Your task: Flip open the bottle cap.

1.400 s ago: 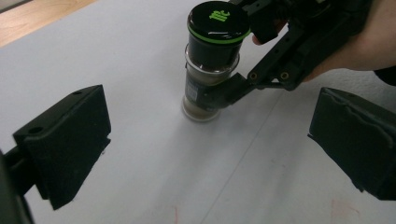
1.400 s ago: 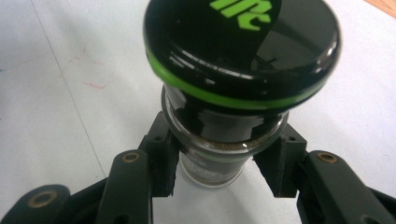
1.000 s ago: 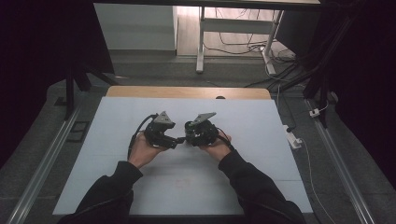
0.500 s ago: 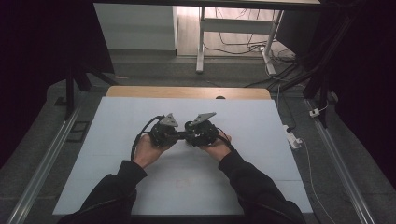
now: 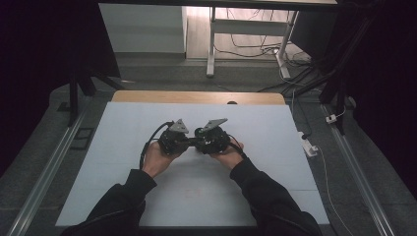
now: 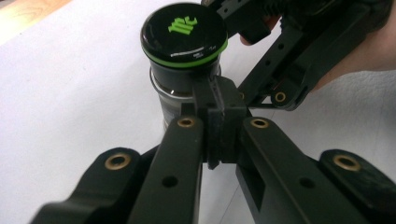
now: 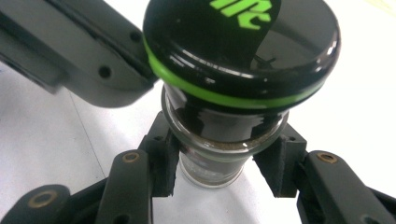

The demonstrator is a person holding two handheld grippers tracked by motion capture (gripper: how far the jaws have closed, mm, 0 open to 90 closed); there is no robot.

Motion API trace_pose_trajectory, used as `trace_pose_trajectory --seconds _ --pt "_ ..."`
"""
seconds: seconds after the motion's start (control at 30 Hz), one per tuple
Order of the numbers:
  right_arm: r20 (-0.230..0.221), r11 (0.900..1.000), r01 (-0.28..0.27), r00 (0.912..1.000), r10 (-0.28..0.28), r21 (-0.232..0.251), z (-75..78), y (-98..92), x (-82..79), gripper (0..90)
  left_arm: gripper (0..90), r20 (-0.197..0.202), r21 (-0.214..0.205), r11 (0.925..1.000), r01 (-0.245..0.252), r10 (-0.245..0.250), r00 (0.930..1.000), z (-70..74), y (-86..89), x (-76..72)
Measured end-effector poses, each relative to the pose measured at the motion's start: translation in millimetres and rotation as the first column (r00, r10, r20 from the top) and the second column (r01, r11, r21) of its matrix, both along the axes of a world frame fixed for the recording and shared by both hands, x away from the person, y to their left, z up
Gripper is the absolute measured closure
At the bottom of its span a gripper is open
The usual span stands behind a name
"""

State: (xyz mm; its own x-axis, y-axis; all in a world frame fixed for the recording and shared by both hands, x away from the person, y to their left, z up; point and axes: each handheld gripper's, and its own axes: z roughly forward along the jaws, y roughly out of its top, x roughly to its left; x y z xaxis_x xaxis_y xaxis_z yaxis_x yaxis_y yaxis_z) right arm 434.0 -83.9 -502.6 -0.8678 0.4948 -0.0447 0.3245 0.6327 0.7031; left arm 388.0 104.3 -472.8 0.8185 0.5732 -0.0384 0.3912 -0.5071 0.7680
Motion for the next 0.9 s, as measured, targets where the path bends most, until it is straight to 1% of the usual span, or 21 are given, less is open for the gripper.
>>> trace_pose_trajectory --seconds 0.07,0.13,0.2,0.4,0.43,0.57,0.7,0.83,0.87,0.9 --pt "-0.001 1.0 0.0 1.0 0.0 0.0 0.0 0.1 -0.1 53.1 88.6 0.002 -0.004 1.0 0.0 0.0 1.0 1.4 0.9 -0.1" --pt "-0.002 1.0 0.0 1.0 0.0 0.002 -0.1 -0.2 0.1 53.1 88.6 0.001 0.003 1.0 0.0 0.0 1.0 3.3 1.6 -0.4" --pt "-0.001 1.0 0.0 1.0 0.0 0.0 0.0 -0.1 0.1 53.1 88.5 -0.006 -0.017 0.9999 0.001 -0.001 1.0 3.2 2.7 -0.5" --pt "0.0 1.0 -0.001 1.0 0.001 -0.001 0.0 -0.1 0.1 53.1 88.6 -0.006 -0.025 0.9997 0.001 -0.001 1.0 6.0 2.6 -1.2" --pt "-0.001 1.0 0.001 1.0 -0.001 0.0 0.0 0.1 -0.1 53.1 88.6 -0.005 -0.02 0.9998 0.002 -0.003 1.0 6.4 2.5 -1.2" --pt "0.0 1.0 0.001 1.0 -0.001 -0.001 0.0 0.0 0.1 53.2 88.6 -0.006 -0.026 0.9997 0.0 0.0 1.0 6.0 2.5 -1.1" --pt "-0.002 1.0 0.003 1.0 -0.003 -0.001 0.1 0.1 0.0 53.2 88.6 -0.006 -0.02 0.9998 -0.001 0.001 1.0 6.4 2.3 -1.1" --pt "-0.003 1.0 0.006 1.0 -0.006 -0.002 0.2 0.4 0.0 53.2 88.7 -0.007 -0.024 0.9997 -0.007 0.007 1.0 6.3 2.1 -1.2" --pt "-0.003 1.0 0.007 1.0 -0.007 -0.002 0.2 0.4 0.0 53.2 88.7 0.005 -0.043 0.9988 -0.023 0.023 0.9997 7.1 3.0 -2.0" --pt "-0.003 1.0 0.007 1.0 -0.007 -0.002 0.2 0.4 0.0 53.2 88.7 0.005 -0.043 0.9988 -0.023 0.023 0.9997 7.1 3.0 -2.0"
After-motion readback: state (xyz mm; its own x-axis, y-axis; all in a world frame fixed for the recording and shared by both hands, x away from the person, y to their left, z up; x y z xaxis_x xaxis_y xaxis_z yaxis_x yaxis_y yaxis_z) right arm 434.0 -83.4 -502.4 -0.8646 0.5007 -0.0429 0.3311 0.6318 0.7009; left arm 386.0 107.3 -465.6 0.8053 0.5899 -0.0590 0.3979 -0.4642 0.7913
